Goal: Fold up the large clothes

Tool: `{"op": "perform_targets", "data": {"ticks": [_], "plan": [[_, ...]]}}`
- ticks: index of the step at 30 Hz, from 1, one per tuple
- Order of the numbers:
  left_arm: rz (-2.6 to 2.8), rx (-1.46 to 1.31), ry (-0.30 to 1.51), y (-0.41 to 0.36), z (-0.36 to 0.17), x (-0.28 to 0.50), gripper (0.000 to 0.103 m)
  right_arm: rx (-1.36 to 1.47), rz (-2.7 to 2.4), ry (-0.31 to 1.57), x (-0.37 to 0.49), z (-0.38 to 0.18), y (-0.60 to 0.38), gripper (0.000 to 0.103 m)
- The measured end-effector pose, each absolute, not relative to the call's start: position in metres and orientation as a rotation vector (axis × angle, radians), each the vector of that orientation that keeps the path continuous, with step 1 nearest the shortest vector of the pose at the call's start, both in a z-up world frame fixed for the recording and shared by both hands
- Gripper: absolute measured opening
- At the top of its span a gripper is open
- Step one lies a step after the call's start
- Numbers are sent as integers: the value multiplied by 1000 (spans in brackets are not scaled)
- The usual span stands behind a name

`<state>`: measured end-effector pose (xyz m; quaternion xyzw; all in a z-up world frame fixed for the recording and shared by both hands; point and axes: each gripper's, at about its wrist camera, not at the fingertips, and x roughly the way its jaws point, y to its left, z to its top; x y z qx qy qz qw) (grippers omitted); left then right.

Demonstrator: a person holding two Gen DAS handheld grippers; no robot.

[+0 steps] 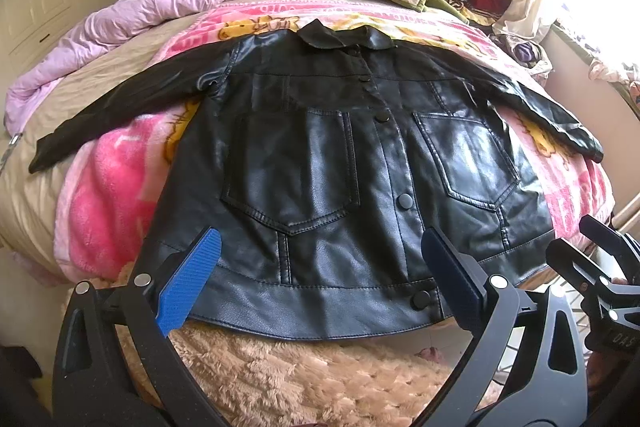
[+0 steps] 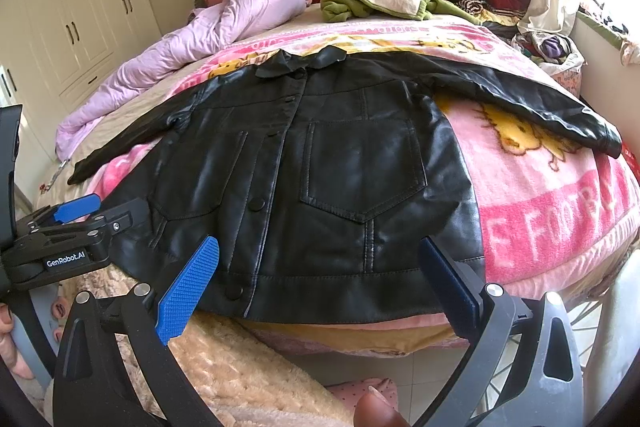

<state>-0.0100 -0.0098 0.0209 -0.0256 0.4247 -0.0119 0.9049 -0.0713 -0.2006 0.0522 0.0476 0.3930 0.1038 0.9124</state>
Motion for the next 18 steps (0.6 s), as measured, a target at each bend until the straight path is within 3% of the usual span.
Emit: {"op": "perform_targets", "data": {"ticks": [18], "plan": [[-33, -69, 870, -7, 30, 8, 94, 85, 217, 810, -58, 64, -189, 99]]}}
